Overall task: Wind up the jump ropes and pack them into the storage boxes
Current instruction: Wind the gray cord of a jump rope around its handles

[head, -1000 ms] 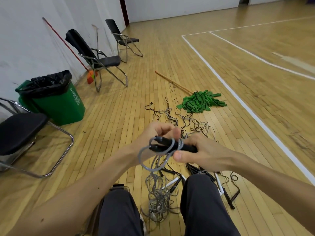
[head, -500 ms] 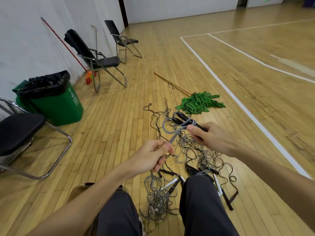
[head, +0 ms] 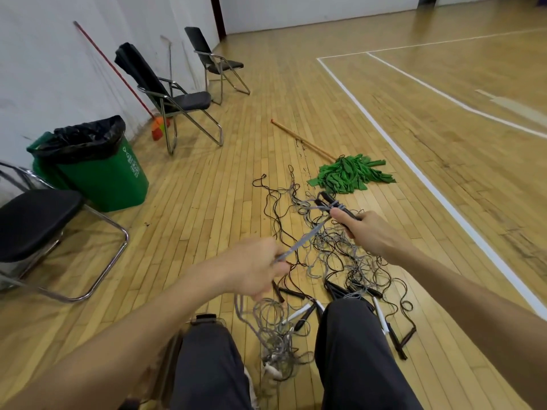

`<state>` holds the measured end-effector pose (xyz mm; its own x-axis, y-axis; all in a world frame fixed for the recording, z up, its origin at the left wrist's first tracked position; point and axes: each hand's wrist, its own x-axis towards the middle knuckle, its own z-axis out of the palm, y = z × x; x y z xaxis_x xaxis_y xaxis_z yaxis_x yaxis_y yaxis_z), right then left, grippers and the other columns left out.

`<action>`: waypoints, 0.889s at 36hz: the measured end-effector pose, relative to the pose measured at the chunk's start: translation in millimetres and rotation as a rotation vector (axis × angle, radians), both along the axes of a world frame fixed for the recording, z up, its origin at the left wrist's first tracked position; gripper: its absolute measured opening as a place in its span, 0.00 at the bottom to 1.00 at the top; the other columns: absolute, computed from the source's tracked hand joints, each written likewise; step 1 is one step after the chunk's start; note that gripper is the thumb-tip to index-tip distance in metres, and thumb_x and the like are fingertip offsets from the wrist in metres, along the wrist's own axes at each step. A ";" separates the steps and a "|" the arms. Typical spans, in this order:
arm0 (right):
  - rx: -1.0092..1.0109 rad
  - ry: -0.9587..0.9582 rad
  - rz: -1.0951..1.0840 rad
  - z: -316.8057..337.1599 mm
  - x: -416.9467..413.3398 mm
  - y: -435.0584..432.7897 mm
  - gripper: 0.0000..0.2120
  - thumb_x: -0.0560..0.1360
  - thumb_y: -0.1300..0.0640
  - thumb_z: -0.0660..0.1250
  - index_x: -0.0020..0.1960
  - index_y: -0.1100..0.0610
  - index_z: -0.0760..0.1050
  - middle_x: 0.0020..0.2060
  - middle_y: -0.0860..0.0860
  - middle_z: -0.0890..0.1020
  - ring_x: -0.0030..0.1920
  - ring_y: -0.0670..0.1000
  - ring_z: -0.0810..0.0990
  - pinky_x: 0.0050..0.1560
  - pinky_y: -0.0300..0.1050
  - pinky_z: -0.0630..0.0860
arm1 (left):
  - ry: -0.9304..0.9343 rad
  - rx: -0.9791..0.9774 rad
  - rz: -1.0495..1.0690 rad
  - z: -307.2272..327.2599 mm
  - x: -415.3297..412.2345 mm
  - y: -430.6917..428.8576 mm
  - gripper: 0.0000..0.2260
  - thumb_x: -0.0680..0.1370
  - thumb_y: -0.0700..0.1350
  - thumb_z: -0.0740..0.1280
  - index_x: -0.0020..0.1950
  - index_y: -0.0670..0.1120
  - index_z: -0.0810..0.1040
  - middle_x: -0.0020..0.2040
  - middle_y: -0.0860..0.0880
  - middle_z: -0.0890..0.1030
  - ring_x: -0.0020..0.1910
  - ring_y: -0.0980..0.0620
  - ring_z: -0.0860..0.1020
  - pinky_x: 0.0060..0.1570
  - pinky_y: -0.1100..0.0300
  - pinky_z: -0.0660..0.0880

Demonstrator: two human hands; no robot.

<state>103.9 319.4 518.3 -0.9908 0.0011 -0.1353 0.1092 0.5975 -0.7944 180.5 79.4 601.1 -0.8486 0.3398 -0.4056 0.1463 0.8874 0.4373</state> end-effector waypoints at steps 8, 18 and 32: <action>0.169 -0.024 0.124 4.5 0.3 -16.2 0.36 0.69 0.20 0.55 0.38 0.56 0.69 0.30 0.52 0.69 0.30 0.51 0.66 0.35 0.45 0.66 | 0.613 -0.319 -0.225 49.2 -7.8 6.4 0.13 0.84 0.52 0.59 0.48 0.46 0.78 0.34 0.53 0.74 0.30 0.60 0.70 0.30 0.67 0.65; 0.336 -0.095 0.350 35.1 22.5 -24.7 0.32 0.73 0.24 0.56 0.35 0.54 0.66 0.27 0.49 0.67 0.27 0.49 0.65 0.31 0.42 0.64 | 0.910 -0.409 -0.429 83.5 -27.8 2.1 0.19 0.83 0.56 0.55 0.49 0.45 0.78 0.33 0.55 0.70 0.31 0.57 0.72 0.29 0.70 0.64; 0.418 -0.056 0.685 77.6 62.9 -40.7 0.34 0.71 0.22 0.55 0.32 0.54 0.63 0.28 0.50 0.65 0.27 0.50 0.65 0.33 0.45 0.67 | 0.841 -0.010 -0.285 98.5 -59.8 4.0 0.16 0.68 0.58 0.75 0.42 0.46 0.83 0.34 0.55 0.77 0.35 0.58 0.75 0.35 0.62 0.71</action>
